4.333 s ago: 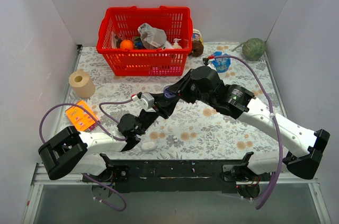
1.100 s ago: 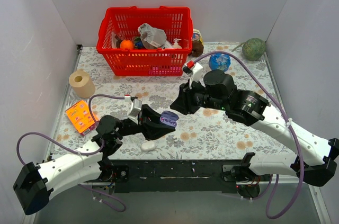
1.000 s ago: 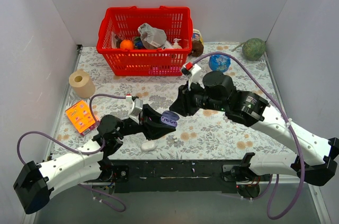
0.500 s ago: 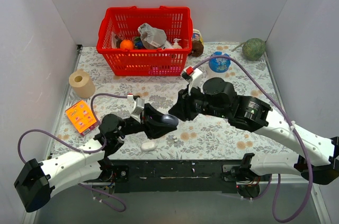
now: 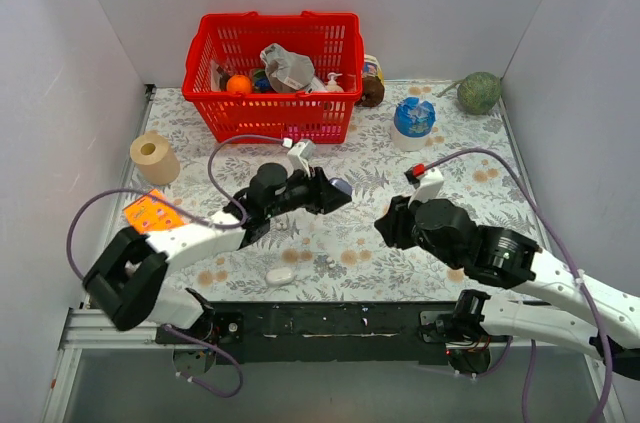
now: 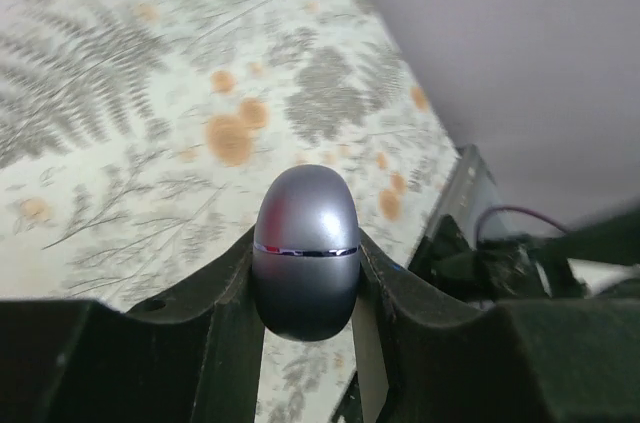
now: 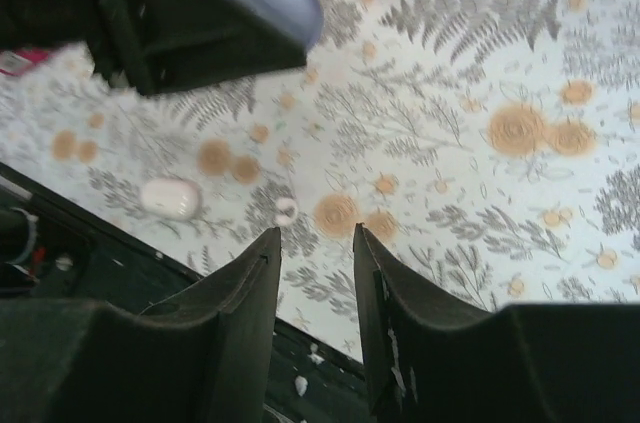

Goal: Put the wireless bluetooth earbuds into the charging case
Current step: Place the charging case at the center of the board.

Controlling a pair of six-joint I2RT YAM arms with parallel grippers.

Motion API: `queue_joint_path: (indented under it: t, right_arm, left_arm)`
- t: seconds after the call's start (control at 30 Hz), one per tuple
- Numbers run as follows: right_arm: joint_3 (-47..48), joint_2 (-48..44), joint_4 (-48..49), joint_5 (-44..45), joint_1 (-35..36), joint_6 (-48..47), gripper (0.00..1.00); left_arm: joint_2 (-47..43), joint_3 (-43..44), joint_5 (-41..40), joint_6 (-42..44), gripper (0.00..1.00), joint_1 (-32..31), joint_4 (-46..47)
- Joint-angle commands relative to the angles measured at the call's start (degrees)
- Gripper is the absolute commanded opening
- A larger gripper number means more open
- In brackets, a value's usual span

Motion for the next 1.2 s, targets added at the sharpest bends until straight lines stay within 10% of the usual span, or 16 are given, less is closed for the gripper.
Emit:
queue_joint_path:
  t: [0.0, 0.3, 0.53, 1.17]
  right_arm:
    - [-2.6, -1.4, -0.9, 1.3, 0.0, 3.1, 0.43]
    - [-5.5, -4.5, 0.3, 0.6, 0.1, 3.2, 0.45]
    - [-6.8, -4.5, 1.1, 1.0, 0.0, 3.6, 0.47]
    - [-7.5, -7.2, -0.9, 3.4, 0.0, 5.7, 0.50]
  left_arm:
    - [14.0, 5.3, 0.4, -9.6, 0.00, 6.6, -4.6]
    - [28.8, 14.5, 1.8, -8.0, 0.02, 12.4, -7.3]
    - [34.0, 16.8, 4.6, -6.5, 0.27, 15.4, -12.6]
    - [23.4, 11.7, 2.3, -2.1, 0.74, 21.0, -28.4]
